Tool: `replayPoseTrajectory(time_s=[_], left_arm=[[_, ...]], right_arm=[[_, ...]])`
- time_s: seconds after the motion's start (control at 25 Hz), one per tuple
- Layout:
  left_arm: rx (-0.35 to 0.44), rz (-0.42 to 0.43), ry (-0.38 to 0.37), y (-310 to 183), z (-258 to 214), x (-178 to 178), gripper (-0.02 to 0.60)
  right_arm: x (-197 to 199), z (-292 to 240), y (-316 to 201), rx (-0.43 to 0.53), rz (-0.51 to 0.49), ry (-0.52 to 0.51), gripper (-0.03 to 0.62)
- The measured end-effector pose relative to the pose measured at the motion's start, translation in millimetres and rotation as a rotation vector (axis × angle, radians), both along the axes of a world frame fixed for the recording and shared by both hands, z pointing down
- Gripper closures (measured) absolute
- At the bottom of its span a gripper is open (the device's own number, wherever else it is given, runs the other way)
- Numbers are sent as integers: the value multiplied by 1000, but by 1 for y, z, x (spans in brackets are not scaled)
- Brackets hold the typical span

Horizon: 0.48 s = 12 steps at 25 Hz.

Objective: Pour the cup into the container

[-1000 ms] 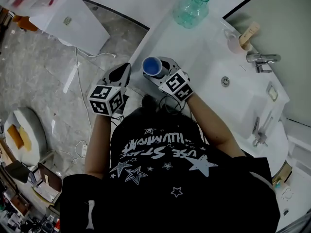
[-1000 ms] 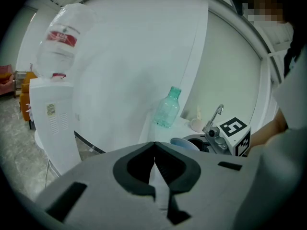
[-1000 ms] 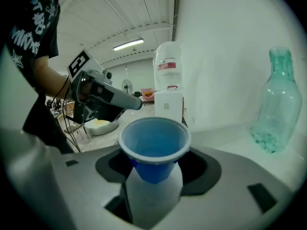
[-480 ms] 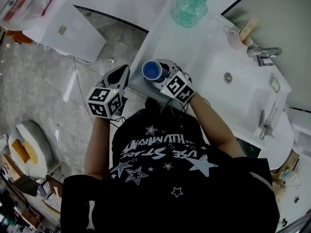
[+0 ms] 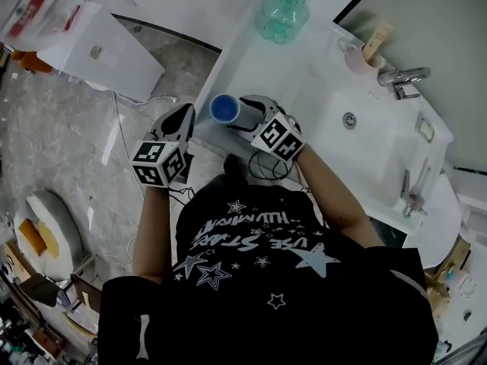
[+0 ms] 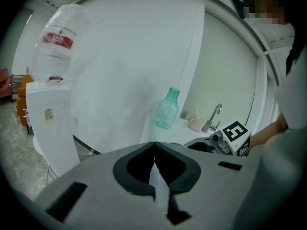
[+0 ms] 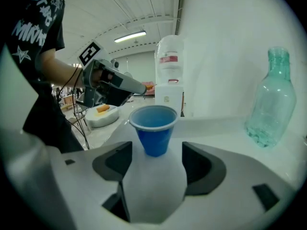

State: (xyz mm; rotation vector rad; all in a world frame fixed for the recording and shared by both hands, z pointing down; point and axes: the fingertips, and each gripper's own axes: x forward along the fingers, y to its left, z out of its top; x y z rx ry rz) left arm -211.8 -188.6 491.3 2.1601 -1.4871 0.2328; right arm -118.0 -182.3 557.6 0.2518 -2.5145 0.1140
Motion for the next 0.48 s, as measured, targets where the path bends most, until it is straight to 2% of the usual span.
replayPoseTrajectory(time_s=[0.28, 0.48], left_arm=[[40, -59, -3, 32, -20, 28, 572], [66, -75, -4, 57, -30, 57, 572]], right_arm=[[46, -23, 17, 31, 29, -31, 289], [76, -44, 27, 38, 93, -92, 396]])
